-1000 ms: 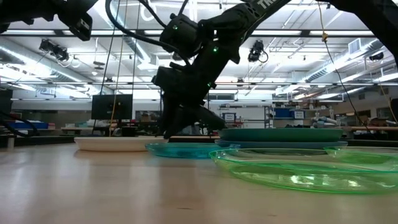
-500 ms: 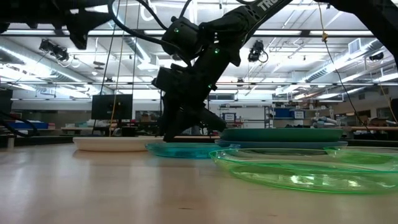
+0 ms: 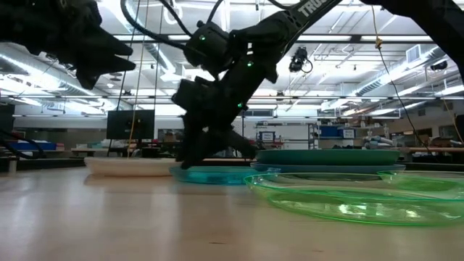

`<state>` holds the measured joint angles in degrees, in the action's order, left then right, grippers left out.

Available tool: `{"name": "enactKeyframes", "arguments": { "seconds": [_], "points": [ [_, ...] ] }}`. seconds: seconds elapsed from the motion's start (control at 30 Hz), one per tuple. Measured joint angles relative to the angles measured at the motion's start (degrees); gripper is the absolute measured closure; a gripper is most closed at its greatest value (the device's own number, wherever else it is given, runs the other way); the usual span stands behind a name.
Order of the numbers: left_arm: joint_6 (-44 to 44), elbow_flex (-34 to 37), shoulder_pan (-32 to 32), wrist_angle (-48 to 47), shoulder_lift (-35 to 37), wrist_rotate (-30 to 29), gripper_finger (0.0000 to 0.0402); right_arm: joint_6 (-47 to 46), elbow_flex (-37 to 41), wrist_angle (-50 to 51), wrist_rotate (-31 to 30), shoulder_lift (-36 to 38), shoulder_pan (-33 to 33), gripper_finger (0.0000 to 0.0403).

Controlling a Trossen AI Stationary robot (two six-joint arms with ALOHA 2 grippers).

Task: Stack plastic plates
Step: Stack the white plate on top of the black plate

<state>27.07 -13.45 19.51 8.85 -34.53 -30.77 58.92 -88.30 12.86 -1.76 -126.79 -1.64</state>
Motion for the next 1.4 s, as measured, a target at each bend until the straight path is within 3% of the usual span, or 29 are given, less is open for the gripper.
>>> {"name": "enactKeyframes", "arguments": {
  "seconds": [0.33, 0.9, 1.1, 1.4],
  "points": [
    [0.7, -9.8, 1.0, -10.1, -4.1, 0.0, 0.024, -2.2, -2.9, -0.4, -1.8, -2.1, 0.4, 0.0314],
    [-8.3, -12.6, 0.9, 0.4, -5.2, 0.0, 0.024, -5.9, -3.1, -0.2, -3.5, -3.4, 0.2, 0.0385],
    [-11.7, -12.6, 0.9, 0.3, -5.2, -0.1, 0.024, -10.3, -4.3, 0.6, -4.4, -3.3, 0.4, 0.0389],
    [-11.7, -12.5, 0.9, 0.3, -5.2, 0.0, 0.024, -15.7, -4.4, 3.4, -17.3, -1.9, 2.0, 0.0389]
  ]
}}
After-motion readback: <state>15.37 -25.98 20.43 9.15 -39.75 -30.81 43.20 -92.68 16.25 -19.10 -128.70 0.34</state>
